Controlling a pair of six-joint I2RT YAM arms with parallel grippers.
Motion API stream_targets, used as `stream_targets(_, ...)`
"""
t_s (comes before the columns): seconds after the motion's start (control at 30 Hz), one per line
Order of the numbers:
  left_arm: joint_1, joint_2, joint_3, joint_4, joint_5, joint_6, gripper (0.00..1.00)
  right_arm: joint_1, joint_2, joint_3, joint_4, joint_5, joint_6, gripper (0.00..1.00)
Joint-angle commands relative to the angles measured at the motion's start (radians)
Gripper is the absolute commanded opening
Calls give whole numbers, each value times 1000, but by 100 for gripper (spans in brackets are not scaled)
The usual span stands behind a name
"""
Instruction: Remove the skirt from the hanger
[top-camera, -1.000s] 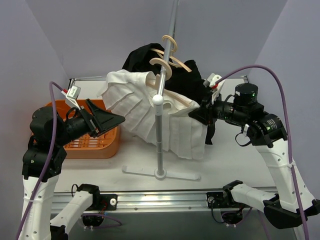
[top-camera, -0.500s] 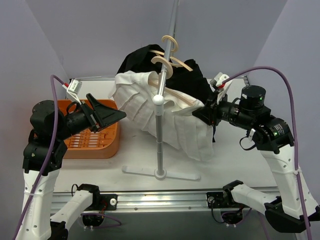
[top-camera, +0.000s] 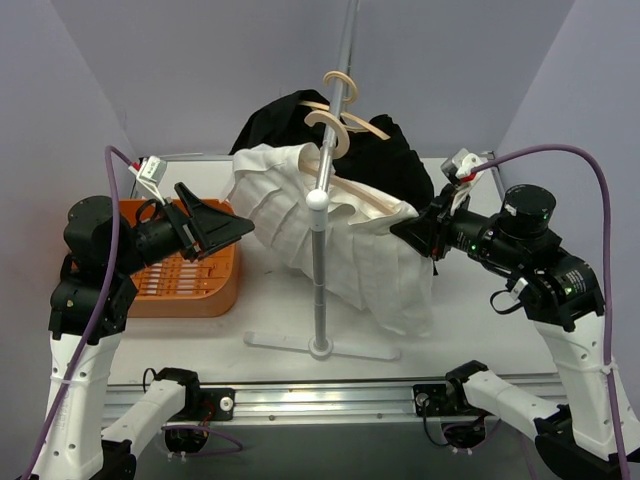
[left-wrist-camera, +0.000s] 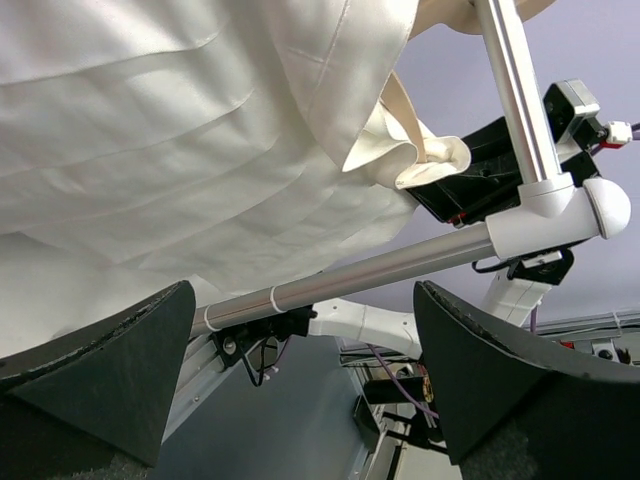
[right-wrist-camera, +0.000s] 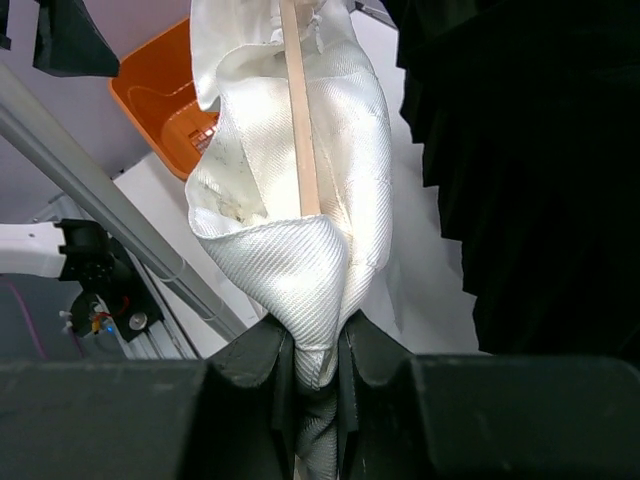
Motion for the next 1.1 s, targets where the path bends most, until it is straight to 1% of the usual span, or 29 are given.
stream_targets(0.0, 5, -5, 2, 78, 28, -14, 100, -4, -1, 3, 200, -75, 84, 0)
stream_targets(0.03, 5, -7, 7, 80, 27, -15, 100, -4, 4, 8, 200, -80, 89, 0)
stream_targets(0.07, 7, -5, 10, 81, 30, -17, 95, -4, 4, 14, 201, -81, 93, 0)
stream_targets(0.2, 7, 1, 30, 81, 36, -17, 93, -4, -5, 21, 214, -64, 113, 0)
stream_targets(0.33, 8, 12, 54, 60, 34, -3, 92, -4, -14, 41, 198, -44, 118, 0)
stream_targets(0.5, 7, 18, 45, 57, 42, -1, 92, -4, -28, 57, 148, -5, 103, 0)
stream_targets(0.57, 8, 19, 45, 57, 44, 0, 92, -4, -40, 51, 123, 14, 92, 0)
stream_targets(0.73, 7, 24, 41, 62, 53, 2, 91, -4, -83, 11, 125, 49, 109, 0)
stream_targets(1.07, 8, 50, 63, 72, 60, 8, 91, -2, -111, 21, 83, 89, 105, 0)
